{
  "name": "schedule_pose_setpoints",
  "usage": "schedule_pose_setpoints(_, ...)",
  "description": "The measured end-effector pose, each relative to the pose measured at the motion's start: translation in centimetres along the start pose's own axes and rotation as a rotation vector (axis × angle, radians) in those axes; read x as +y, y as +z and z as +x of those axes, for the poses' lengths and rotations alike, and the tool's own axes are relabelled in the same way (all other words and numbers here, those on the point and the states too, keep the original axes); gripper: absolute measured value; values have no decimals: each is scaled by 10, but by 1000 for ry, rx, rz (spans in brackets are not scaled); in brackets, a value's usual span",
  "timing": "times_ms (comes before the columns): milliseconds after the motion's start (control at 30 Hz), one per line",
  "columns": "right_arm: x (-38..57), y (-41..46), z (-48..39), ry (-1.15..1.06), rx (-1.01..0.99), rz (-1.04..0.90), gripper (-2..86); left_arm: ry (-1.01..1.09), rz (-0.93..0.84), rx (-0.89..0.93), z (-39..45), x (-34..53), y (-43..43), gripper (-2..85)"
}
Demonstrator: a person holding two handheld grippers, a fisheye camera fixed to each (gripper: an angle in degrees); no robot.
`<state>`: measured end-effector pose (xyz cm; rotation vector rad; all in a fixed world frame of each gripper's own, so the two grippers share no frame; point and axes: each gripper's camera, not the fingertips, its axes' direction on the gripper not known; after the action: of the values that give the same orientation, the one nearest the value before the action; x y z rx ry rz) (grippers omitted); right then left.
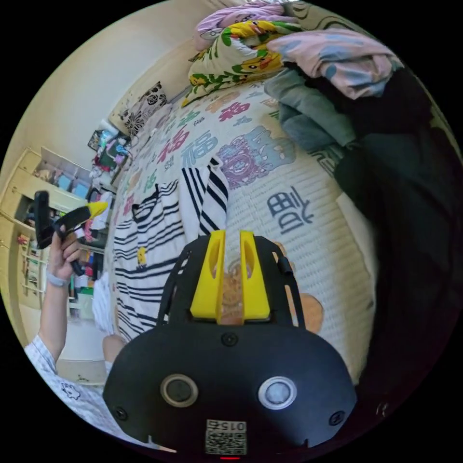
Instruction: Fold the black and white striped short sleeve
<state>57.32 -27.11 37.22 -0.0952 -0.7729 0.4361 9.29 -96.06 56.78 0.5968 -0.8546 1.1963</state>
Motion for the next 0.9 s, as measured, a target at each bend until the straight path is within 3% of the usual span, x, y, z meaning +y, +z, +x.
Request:
schedule_pose_setpoints(167,-9,32,16,-1,-46,-38,96,-101,-121,-27,-10,-80,111,87)
schedule_pose_setpoints(233,-3,38,14,-78,-87,-40,36,-125,-148,-76,-16,-94,153,86)
schedule_pose_setpoints(333,7,37,15,-129,-80,-30,11,-139,-239,-143,-29,-98,192,59)
schedule_pose_setpoints(400,16,26,18,-142,-59,12,6,-133,-206,-154,-36,-95,190,24)
schedule_pose_setpoints(467,27,10,20,-147,-35,65,2,-116,-158,-50,-41,-93,180,5)
schedule_pose_setpoints(533,47,-15,21,-152,-9,142,1,-17,24,187,-38,-87,153,1)
schedule_pose_setpoints(633,68,-28,21,-129,79,192,2,21,67,394,-37,-85,148,11)
schedule_pose_setpoints(767,81,-17,39,-39,199,158,9,-16,-141,421,-43,-82,179,79)
schedule_pose_setpoints(900,83,-28,75,26,182,183,42,-7,-24,475,-55,-71,144,83)
